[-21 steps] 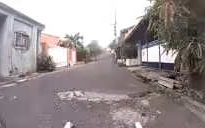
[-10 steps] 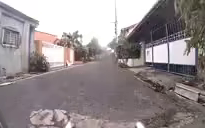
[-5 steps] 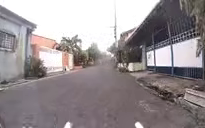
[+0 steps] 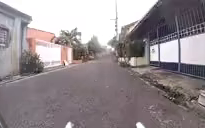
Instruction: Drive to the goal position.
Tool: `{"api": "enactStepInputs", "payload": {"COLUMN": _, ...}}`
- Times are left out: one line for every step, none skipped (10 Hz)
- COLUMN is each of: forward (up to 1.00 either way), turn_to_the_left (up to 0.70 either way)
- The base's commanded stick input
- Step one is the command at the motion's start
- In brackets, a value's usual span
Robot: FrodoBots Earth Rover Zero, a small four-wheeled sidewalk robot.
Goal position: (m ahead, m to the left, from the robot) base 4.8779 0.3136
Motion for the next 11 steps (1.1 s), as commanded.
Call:
{"api": "enactStepInputs", "payload": {"forward": 0.7, "turn_to_the_left": 0.0}}
{"api": "enactStepInputs", "payload": {"forward": 0.7, "turn_to_the_left": 0.0}}
{"api": "enactStepInputs", "payload": {"forward": 0.7, "turn_to_the_left": 0.0}}
{"api": "enactStepInputs", "payload": {"forward": 0.7, "turn_to_the_left": 0.0}}
{"api": "enactStepInputs", "payload": {"forward": 0.7, "turn_to_the_left": 0.0}}
{"api": "enactStepInputs", "payload": {"forward": 0.7, "turn_to_the_left": 0.0}}
{"api": "enactStepInputs", "payload": {"forward": 0.7, "turn_to_the_left": 0.0}}
{"api": "enactStepInputs", "payload": {"forward": 0.7, "turn_to_the_left": 0.0}}
{"api": "enactStepInputs", "payload": {"forward": 0.7, "turn_to_the_left": 0.0}}
{"api": "enactStepInputs", "payload": {"forward": 0.7, "turn_to_the_left": 0.0}}
{"api": "enactStepInputs", "payload": {"forward": 0.7, "turn_to_the_left": 0.0}}
